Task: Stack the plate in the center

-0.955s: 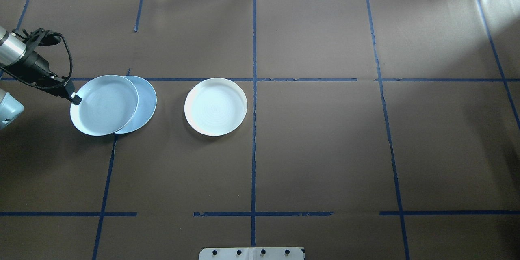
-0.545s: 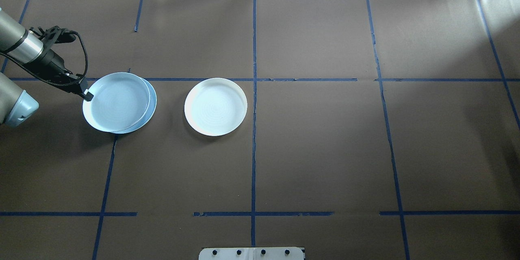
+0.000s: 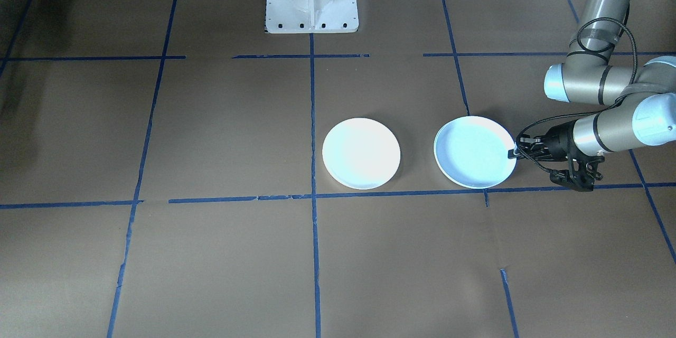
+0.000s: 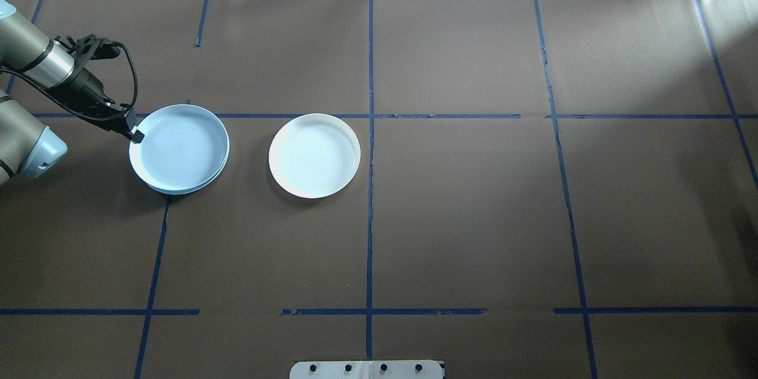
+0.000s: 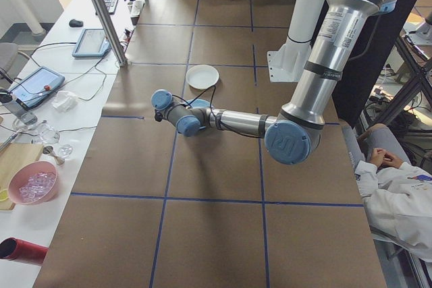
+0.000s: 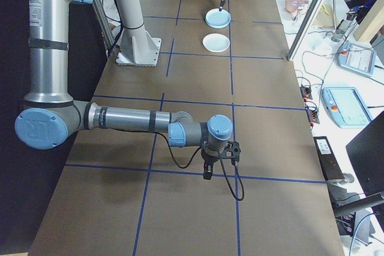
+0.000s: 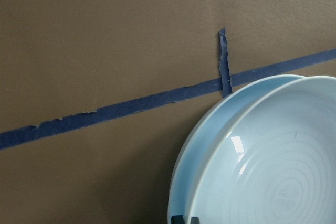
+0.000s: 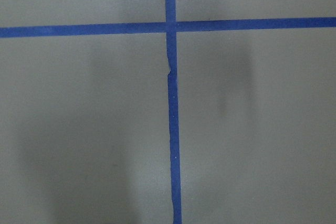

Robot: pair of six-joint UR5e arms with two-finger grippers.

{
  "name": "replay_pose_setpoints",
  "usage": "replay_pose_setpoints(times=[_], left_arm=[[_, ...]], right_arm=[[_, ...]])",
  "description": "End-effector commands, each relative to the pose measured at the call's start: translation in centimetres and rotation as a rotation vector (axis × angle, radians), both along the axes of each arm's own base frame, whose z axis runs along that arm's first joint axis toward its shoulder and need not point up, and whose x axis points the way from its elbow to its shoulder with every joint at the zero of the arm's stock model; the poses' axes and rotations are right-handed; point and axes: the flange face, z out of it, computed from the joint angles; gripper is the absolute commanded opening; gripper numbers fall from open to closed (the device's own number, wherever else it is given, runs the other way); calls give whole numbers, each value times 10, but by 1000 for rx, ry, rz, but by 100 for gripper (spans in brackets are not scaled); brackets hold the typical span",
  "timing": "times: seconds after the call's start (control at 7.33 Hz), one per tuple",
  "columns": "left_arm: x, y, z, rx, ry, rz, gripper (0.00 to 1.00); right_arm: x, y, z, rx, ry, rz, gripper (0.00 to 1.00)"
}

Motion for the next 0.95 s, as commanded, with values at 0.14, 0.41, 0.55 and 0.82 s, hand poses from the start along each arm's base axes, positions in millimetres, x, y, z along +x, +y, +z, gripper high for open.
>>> replay_pose_setpoints(times=[0.14,0.41,0.55,0.82], left_arm=[[2,-3,-21,17,11,-13,100],[26,1,-84,-42,33,-64,100],[53,14,-109,-18,24,-82,100],[105,41,-150,-66,61,-128,100]], right_arm=[[0,0,0,0,0,1,100],[0,0,0,0,0,1,100],[0,0,0,0,0,1,100],[0,0,0,0,0,1,100]])
